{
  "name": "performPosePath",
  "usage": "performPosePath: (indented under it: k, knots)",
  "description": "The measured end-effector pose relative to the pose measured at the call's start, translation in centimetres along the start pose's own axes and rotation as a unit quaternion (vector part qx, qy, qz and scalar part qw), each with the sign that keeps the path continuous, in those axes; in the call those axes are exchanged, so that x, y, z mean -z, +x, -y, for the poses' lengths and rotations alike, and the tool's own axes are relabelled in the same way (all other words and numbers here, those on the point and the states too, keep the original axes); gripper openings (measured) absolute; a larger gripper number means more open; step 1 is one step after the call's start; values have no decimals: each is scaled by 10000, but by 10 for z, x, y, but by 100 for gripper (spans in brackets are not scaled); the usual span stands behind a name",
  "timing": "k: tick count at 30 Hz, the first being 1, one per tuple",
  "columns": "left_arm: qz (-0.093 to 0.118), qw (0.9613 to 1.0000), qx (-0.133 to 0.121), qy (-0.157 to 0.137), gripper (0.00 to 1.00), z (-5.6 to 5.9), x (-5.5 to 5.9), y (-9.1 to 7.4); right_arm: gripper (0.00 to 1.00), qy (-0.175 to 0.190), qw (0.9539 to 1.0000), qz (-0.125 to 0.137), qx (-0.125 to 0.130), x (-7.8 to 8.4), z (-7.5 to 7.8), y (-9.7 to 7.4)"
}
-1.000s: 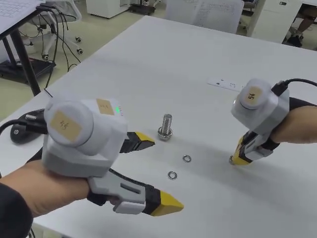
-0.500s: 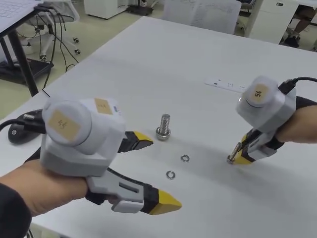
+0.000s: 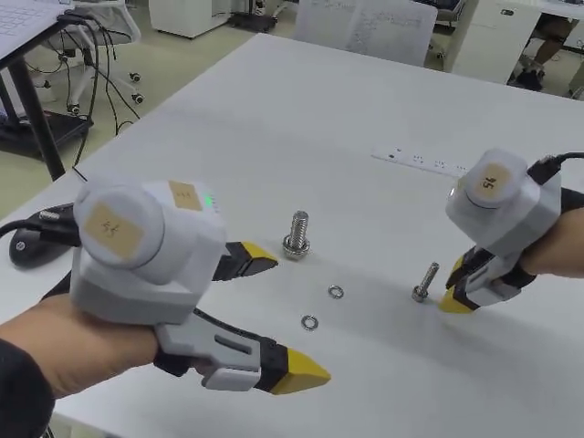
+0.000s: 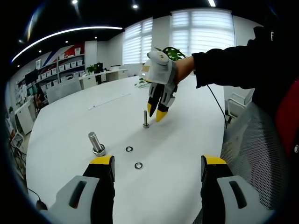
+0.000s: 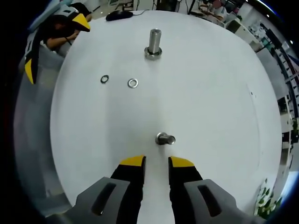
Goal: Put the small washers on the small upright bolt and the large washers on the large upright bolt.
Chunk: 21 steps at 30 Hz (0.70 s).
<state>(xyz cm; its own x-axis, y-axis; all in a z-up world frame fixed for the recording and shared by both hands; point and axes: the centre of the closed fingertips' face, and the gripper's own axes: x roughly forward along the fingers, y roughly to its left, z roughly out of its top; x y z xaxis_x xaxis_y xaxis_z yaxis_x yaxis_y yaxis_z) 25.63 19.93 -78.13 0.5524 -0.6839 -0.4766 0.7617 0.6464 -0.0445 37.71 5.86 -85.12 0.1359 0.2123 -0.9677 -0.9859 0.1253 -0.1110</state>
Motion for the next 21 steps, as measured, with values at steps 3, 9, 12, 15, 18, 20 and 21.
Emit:
performPosePath:
  k: [3,9,12,15,18,20,21]
  knots:
    - [19,10000,2,4,75,0,-1,0,20,0,10000,-1,-11,1,-4,-1]
    - [20,10000,9,19,75,0,-1,0,20,-16,10000,16,-31,0,-12,-3]
    - [26,10000,13,25,75,0,-2,0,20,-41,10000,36,-46,-2,-17,-4]
    - [32,10000,15,33,75,0,-2,0,20,-50,9999,49,-88,-4,-22,-4]
    - [46,10000,15,33,75,0,-3,0,20,-82,9999,57,-116,-7,-26,-3]
    - [47,10000,12,39,75,0,-3,0,20,-118,9998,65,-134,-9,-28,-2]
    - [53,10000,14,40,75,0,-3,0,20,-134,9998,66,-148,-10,-30,-2]
